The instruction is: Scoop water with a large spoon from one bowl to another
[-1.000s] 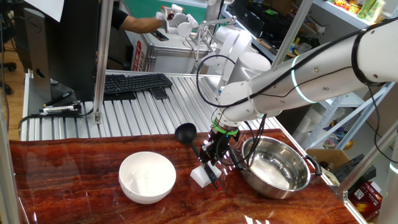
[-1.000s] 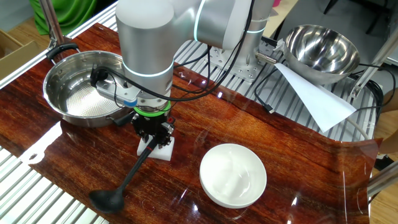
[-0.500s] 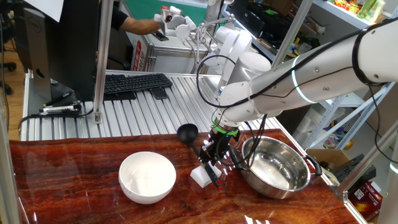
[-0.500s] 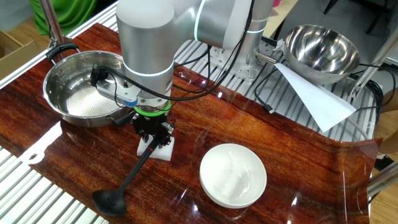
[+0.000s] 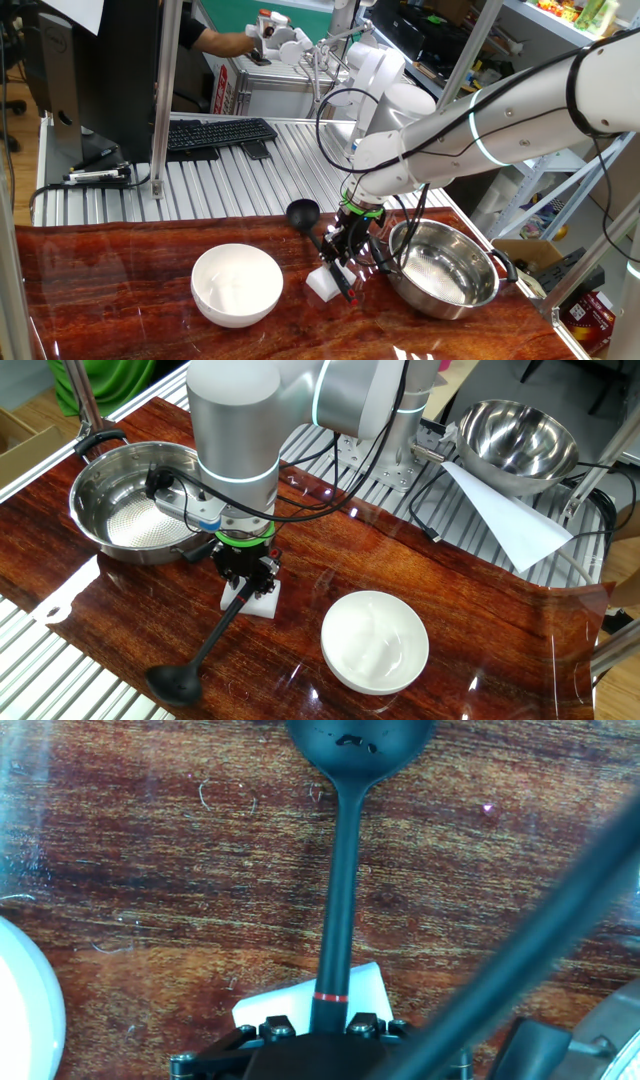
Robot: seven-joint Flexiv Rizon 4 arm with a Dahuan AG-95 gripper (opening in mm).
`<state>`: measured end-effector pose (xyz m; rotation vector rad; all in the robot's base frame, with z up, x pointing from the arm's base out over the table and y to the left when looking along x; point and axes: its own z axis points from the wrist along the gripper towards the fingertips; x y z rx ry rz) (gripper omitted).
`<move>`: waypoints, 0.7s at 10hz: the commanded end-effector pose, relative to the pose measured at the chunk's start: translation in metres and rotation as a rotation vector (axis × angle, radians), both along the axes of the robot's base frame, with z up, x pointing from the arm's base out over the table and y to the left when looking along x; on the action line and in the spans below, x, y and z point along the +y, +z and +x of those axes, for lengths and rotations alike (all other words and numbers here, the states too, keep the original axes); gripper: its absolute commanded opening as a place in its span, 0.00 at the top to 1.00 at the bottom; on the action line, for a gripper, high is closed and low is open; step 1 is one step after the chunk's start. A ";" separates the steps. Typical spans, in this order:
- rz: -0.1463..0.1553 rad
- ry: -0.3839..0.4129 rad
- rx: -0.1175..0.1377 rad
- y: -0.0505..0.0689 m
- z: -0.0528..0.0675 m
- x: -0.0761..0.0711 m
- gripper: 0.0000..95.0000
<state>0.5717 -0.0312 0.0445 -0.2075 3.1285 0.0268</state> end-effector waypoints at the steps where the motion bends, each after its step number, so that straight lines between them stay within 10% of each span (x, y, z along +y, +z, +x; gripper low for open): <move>1: 0.000 0.000 0.000 0.000 0.000 0.000 0.60; 3: 0.000 0.000 0.000 0.000 0.000 0.000 0.60; 4: -0.016 -0.067 -0.022 -0.069 0.021 0.026 0.60; 7: -0.016 -0.072 -0.019 -0.076 0.023 0.028 0.60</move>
